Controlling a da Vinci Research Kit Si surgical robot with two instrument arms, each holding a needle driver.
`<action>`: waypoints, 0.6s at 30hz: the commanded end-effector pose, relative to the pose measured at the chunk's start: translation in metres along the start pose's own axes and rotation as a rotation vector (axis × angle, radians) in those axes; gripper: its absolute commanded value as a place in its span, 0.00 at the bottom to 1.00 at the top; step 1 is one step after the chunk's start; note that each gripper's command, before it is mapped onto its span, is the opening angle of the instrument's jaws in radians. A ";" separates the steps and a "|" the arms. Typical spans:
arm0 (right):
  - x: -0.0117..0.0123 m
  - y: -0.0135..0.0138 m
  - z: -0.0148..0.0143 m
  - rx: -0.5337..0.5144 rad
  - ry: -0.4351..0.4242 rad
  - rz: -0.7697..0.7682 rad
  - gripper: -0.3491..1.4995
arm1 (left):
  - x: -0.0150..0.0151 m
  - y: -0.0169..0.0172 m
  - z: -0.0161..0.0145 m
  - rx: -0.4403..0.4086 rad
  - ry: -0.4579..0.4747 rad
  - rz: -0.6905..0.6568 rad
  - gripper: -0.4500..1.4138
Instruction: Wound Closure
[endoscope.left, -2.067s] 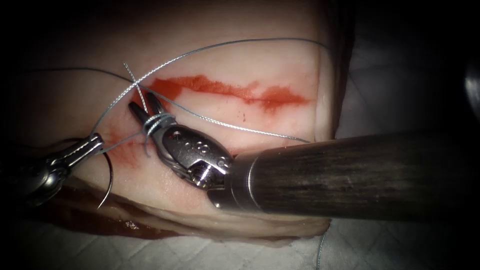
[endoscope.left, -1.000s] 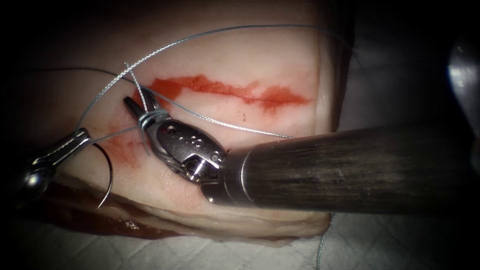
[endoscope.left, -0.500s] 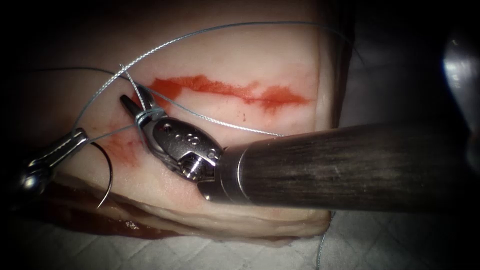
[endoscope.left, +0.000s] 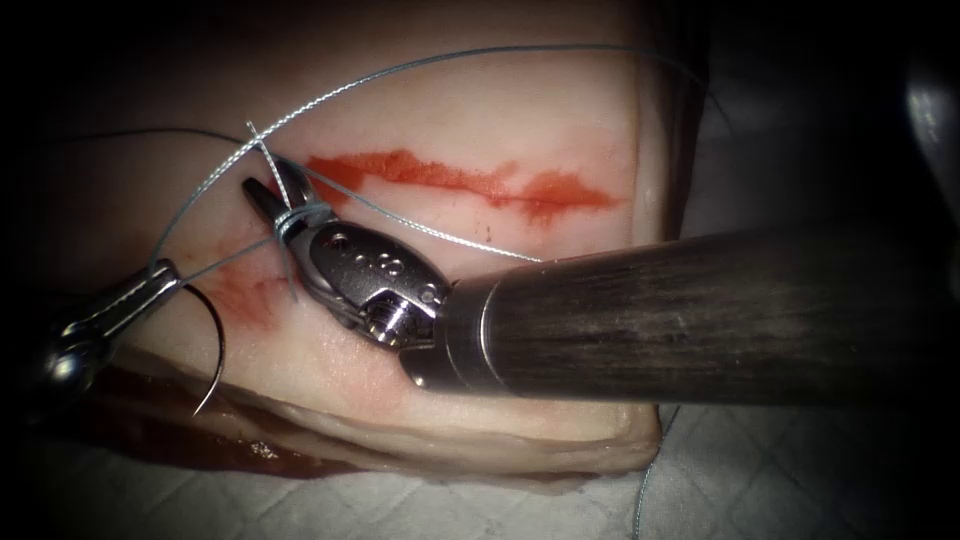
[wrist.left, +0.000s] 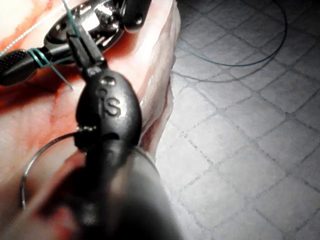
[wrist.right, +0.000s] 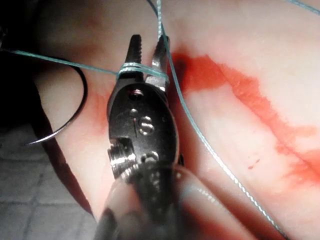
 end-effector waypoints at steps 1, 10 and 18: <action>0.0003 0.0004 0.0007 -0.017 0.001 0.000 0.14 | 0.0007 -0.0003 0.0005 0.000 -0.001 0.000 0.00; 0.0001 0.0000 0.0005 -0.030 0.002 0.001 0.00 | 0.0008 -0.0004 0.0006 -0.001 -0.001 0.000 0.00; -0.0004 0.0003 -0.0008 -0.049 0.043 0.000 0.00 | 0.0008 0.0008 0.0006 0.001 0.000 -0.003 0.00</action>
